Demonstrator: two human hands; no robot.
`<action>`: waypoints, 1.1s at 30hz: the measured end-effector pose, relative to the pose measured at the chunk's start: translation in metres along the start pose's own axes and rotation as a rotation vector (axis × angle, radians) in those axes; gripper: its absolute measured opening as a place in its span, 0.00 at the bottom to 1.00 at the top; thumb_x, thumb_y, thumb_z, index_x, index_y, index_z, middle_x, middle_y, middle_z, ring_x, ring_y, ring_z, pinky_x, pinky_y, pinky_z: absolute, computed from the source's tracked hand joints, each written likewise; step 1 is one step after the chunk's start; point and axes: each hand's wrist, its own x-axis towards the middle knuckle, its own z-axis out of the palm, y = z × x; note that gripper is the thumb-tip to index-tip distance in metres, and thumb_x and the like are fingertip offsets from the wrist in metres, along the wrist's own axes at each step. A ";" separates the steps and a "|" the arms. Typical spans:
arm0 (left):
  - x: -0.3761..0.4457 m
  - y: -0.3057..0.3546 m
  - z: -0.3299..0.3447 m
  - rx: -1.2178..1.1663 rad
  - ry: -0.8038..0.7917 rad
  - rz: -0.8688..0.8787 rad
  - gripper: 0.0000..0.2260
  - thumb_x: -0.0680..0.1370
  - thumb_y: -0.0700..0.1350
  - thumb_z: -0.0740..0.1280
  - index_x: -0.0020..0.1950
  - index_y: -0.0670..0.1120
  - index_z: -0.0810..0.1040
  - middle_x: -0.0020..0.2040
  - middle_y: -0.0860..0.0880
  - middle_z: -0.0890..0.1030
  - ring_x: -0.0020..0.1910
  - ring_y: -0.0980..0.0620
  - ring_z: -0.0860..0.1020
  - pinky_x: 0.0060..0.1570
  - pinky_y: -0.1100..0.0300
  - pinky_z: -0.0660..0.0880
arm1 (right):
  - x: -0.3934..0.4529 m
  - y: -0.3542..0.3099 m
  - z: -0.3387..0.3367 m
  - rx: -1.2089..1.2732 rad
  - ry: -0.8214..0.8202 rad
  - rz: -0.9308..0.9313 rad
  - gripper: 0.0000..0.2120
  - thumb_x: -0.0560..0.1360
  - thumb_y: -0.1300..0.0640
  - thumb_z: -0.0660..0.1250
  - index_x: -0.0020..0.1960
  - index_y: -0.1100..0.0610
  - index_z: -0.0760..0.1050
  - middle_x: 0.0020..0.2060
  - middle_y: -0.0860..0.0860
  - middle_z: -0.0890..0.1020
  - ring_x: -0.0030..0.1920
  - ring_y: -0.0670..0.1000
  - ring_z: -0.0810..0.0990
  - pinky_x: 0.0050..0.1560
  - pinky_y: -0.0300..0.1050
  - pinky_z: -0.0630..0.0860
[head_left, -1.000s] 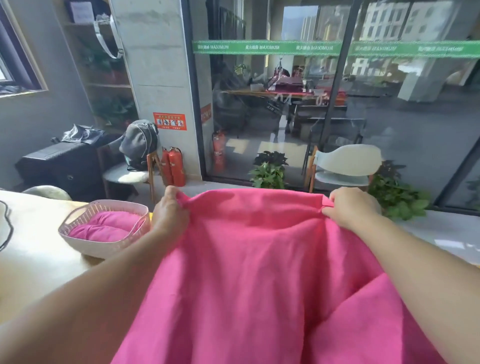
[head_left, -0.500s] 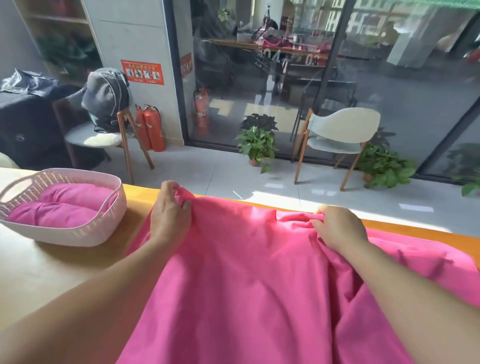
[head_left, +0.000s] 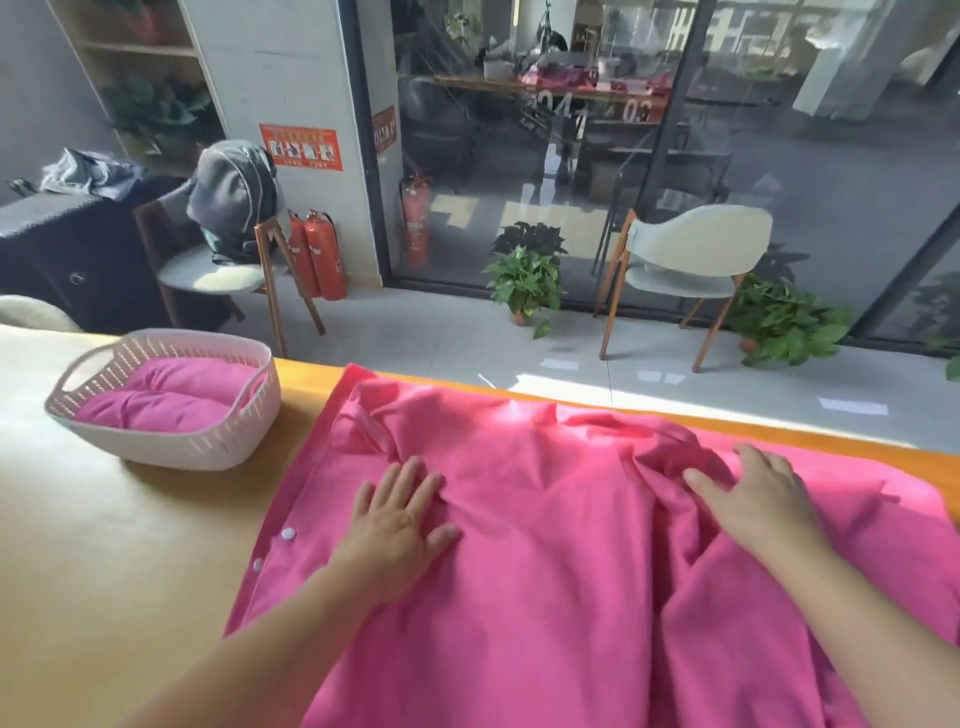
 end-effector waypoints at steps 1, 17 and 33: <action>-0.005 0.000 0.002 0.007 0.002 -0.013 0.48 0.65 0.77 0.34 0.80 0.55 0.52 0.81 0.48 0.46 0.79 0.47 0.45 0.75 0.46 0.44 | -0.011 0.010 -0.003 -0.005 0.007 0.020 0.36 0.74 0.39 0.68 0.74 0.59 0.65 0.70 0.62 0.69 0.71 0.62 0.66 0.71 0.57 0.65; -0.124 0.119 0.009 -0.299 0.194 0.081 0.28 0.74 0.61 0.52 0.62 0.47 0.78 0.64 0.47 0.75 0.63 0.44 0.73 0.66 0.51 0.66 | -0.157 0.091 -0.017 0.066 -0.229 0.065 0.26 0.77 0.35 0.58 0.42 0.58 0.76 0.45 0.59 0.79 0.55 0.62 0.79 0.47 0.50 0.69; -0.225 0.086 0.028 -0.135 0.100 -0.177 0.33 0.75 0.64 0.49 0.71 0.45 0.71 0.73 0.42 0.68 0.73 0.42 0.64 0.73 0.49 0.60 | -0.266 0.090 -0.019 0.547 -0.730 0.093 0.19 0.70 0.49 0.77 0.52 0.61 0.78 0.45 0.56 0.85 0.40 0.53 0.83 0.42 0.48 0.82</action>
